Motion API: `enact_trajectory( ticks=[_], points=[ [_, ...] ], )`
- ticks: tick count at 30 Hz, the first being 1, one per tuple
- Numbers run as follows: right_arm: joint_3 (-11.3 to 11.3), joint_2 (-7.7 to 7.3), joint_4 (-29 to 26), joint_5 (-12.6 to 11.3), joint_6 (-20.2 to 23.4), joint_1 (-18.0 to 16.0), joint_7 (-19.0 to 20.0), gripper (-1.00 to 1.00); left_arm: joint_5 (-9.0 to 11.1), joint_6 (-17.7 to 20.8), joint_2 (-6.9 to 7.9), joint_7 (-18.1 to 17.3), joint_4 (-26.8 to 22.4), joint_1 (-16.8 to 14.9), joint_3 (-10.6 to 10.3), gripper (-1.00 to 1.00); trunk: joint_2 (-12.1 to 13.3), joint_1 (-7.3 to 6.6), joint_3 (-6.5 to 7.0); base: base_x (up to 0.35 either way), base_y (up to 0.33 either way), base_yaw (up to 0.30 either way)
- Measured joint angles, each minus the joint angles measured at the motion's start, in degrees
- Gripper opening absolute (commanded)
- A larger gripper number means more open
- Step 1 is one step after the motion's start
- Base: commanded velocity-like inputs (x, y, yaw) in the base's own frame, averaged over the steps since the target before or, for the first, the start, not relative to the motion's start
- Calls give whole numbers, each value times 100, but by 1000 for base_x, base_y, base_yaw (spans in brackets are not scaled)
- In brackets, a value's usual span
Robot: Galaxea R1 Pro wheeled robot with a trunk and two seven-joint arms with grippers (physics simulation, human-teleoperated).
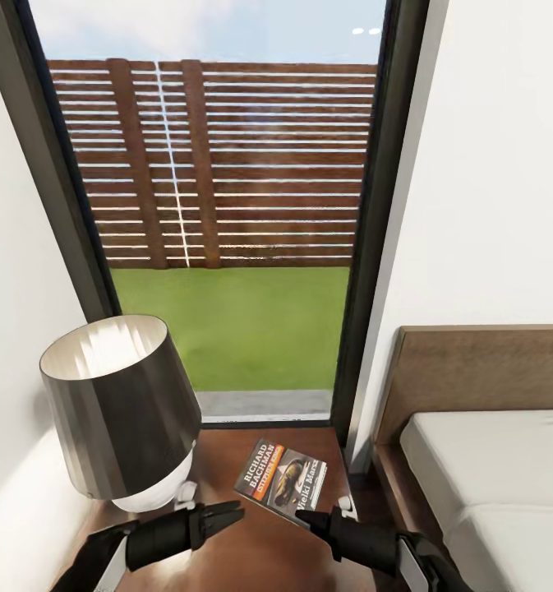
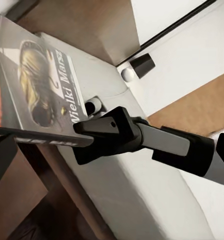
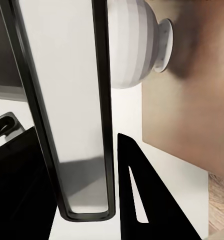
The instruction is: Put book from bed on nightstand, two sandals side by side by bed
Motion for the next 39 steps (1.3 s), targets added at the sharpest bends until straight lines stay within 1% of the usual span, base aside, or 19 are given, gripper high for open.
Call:
enact_trajectory(
  ticks=[2, 39],
  points=[
    [1, -2, 1, 6, -4, 1, 0, -100, -1, 18, -2, -3, -24, 0, 4, 100, -39, 21, -18, 0, 0, 0],
    [1, -3, 2, 10, -5, 3, 8, -100, 3, 22, -10, 4, -44, 0, -8, 100, -1523, 834, -682, 0, 0, 0]
  ],
)
